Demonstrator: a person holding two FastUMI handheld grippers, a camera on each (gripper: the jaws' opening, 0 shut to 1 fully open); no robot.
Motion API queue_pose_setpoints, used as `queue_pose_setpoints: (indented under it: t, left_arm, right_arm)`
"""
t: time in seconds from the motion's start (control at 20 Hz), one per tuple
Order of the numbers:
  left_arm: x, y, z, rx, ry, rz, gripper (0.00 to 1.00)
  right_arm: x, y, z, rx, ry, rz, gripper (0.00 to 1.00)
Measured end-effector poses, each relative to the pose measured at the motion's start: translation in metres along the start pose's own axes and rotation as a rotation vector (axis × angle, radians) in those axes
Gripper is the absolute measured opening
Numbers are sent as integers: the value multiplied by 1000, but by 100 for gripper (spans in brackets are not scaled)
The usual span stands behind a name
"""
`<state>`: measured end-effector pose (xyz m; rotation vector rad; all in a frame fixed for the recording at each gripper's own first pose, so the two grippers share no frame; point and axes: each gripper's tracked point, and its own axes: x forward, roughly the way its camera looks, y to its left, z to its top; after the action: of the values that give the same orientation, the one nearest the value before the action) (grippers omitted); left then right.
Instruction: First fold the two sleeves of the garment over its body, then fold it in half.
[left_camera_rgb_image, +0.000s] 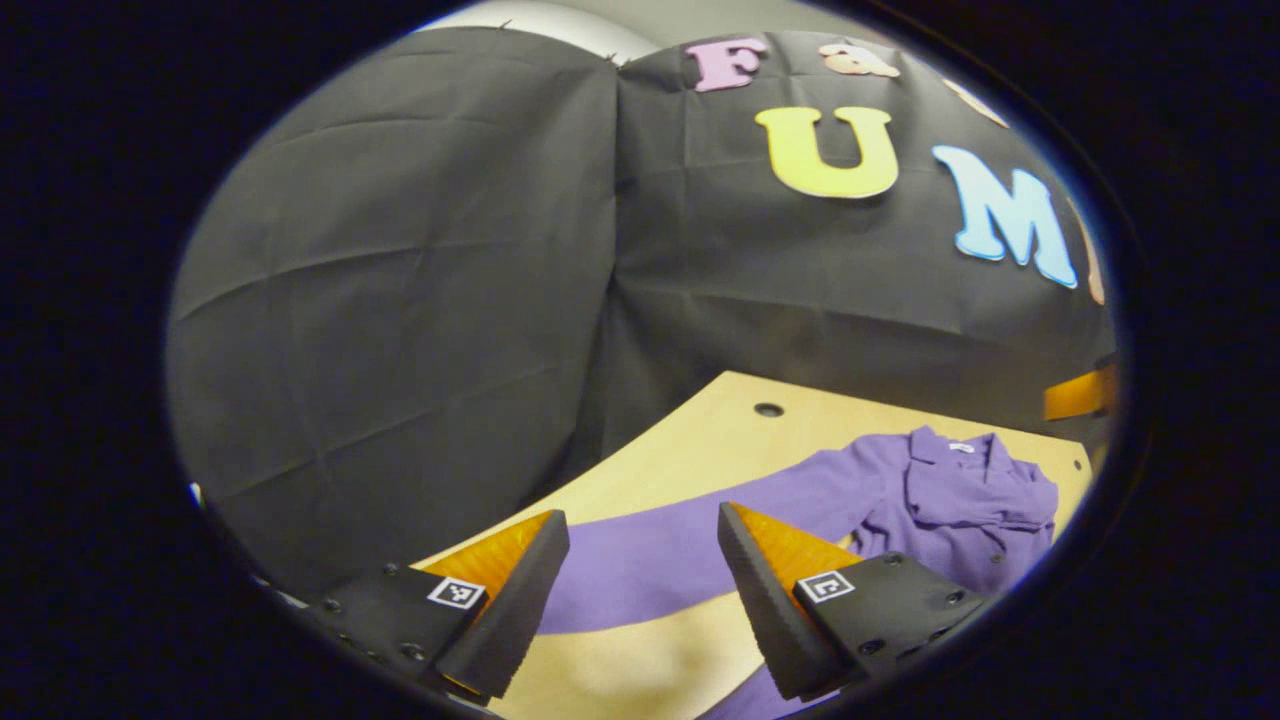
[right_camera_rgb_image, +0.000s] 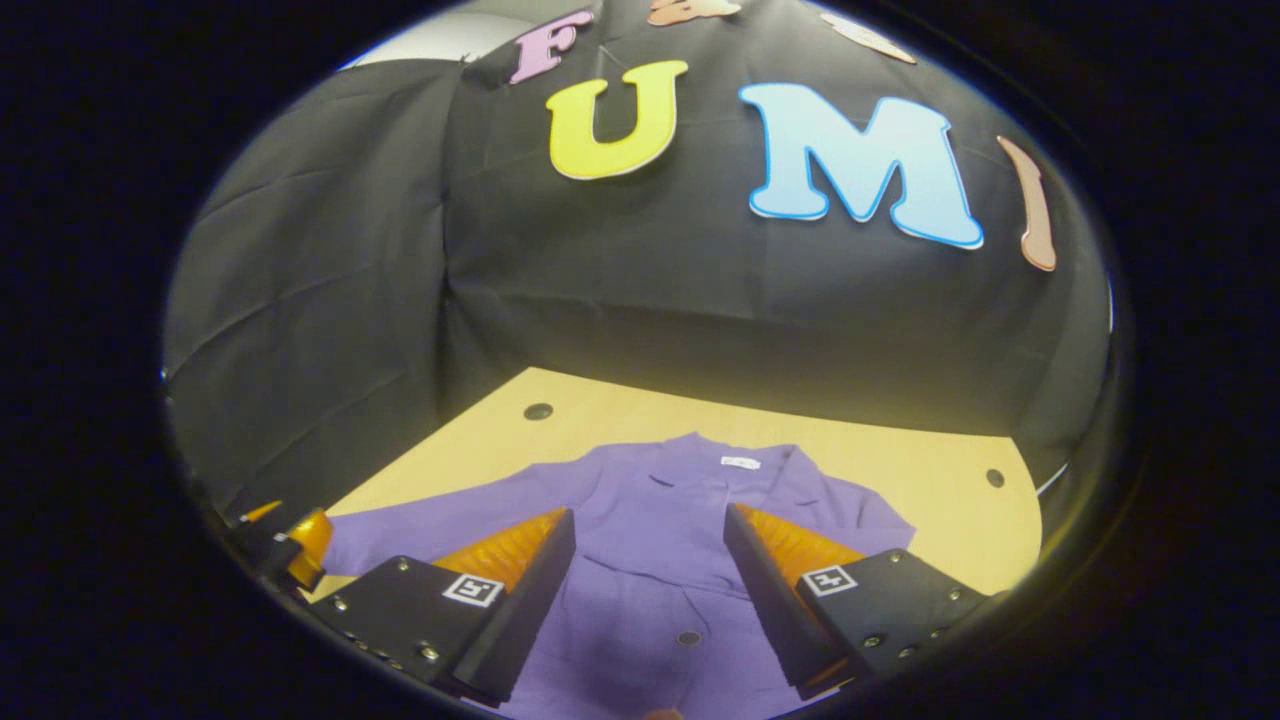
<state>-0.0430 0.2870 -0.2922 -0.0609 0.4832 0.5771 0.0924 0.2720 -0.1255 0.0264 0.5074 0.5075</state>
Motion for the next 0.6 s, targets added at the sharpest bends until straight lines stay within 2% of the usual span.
queue_pose_setpoints:
  t: [0.05,0.1,0.3,0.4,0.45,0.6]
  left_arm:
    - [6,10,-9,-15,25,24,97]
    - [11,18,-17,-26,47,46,98]
    - [27,41,-42,-41,121,108,99]
    - [36,53,-51,-48,151,135,99]
    - [41,59,-57,-51,168,150,99]
    - [50,70,-74,-59,220,175,98]
  right_arm:
    - [-9,-3,4,-3,-17,-8,84]
    - [-17,-5,5,-12,-29,-23,96]
    - [-37,-14,0,-45,-38,-70,96]
    - [-43,-14,-4,-40,-33,-80,96]
    - [-45,-14,-5,-37,-30,-84,92]
    - [-48,-8,-12,-16,-11,-82,93]
